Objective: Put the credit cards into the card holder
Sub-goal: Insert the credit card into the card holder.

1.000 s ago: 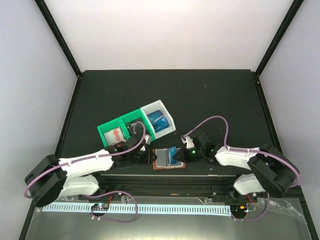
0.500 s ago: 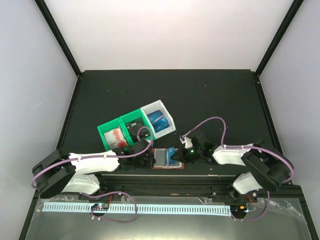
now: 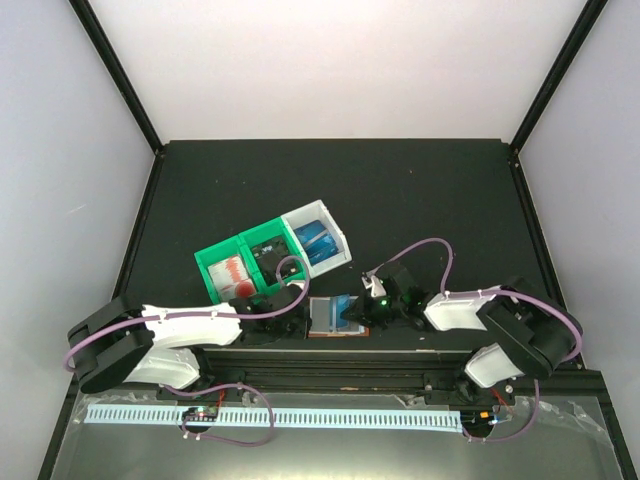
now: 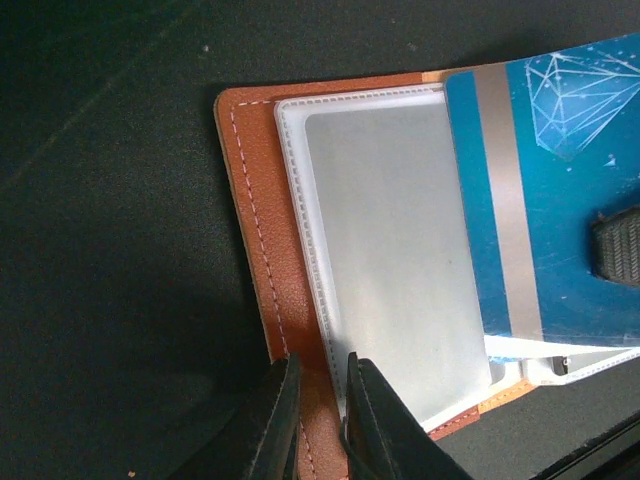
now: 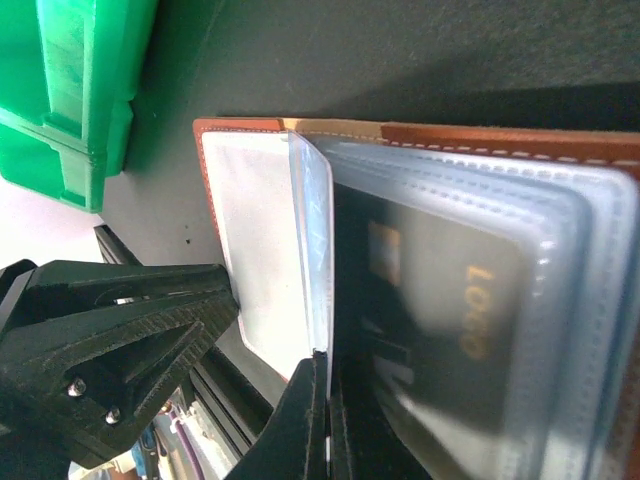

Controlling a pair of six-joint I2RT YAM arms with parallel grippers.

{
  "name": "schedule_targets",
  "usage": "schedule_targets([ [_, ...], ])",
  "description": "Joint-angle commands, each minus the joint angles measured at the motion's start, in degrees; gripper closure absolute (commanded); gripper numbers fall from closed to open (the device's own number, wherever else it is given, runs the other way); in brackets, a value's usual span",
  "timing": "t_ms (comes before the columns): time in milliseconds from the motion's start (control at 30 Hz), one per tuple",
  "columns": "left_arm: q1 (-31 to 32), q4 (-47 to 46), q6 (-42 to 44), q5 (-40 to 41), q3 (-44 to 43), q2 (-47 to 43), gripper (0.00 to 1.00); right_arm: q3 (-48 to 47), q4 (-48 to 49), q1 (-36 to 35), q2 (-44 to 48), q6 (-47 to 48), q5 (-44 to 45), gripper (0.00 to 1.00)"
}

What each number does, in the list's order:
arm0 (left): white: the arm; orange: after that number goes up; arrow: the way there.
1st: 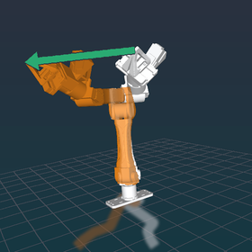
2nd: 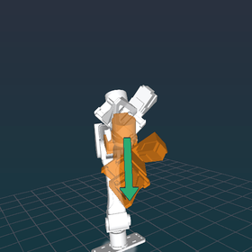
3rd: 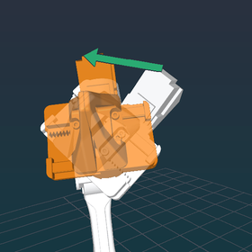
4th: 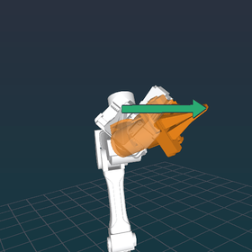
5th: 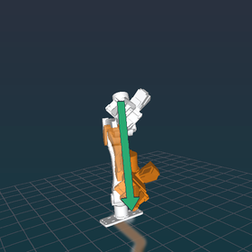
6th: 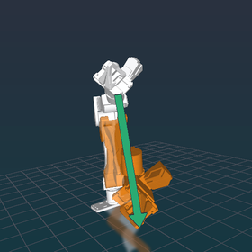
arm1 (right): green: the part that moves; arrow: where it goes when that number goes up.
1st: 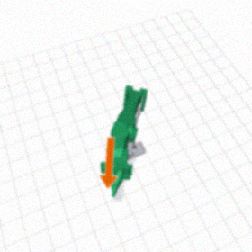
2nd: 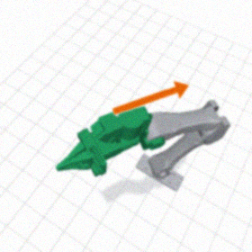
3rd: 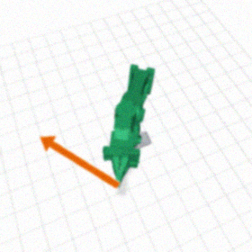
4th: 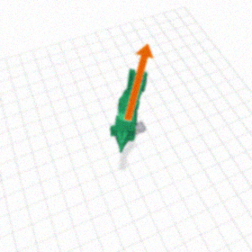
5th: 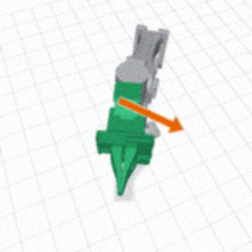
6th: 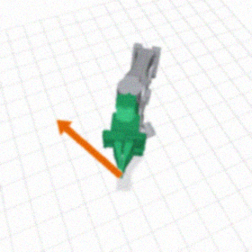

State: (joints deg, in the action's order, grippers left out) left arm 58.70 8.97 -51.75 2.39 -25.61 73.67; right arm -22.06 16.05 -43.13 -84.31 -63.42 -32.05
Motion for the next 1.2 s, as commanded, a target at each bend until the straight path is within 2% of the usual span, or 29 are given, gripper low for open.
schedule_targets([
  [0,0.72,2.34,-1.05,0.85,0.19,1.96,0.84,0.45,0.97,-1.47,-2.90,0.01,1.41,0.99],
  [467,0.92,2.04,-1.27,0.88,0.73,1.57,0.83,-1.36,3.99,-5.16,-7.96,-1.94,2.57,0.99],
  [767,0.99,1.66,-1.09,0.65,0.82,1.59,0.82,-4.17,2.00,-7.33,-9.42,-0.62,4.01,0.93],
  [900,1.08,1.75,-1.06,0.63,0.90,1.20,0.82,-4.67,-0.87,-8.38,-6.60,-0.79,7.57,0.80],
  [1167,1.07,2.00,-0.64,0.86,1.32,-1.35,0.81,-8.00,-15.62,-10.47,1.71,0.52,16.68,0.55],
])
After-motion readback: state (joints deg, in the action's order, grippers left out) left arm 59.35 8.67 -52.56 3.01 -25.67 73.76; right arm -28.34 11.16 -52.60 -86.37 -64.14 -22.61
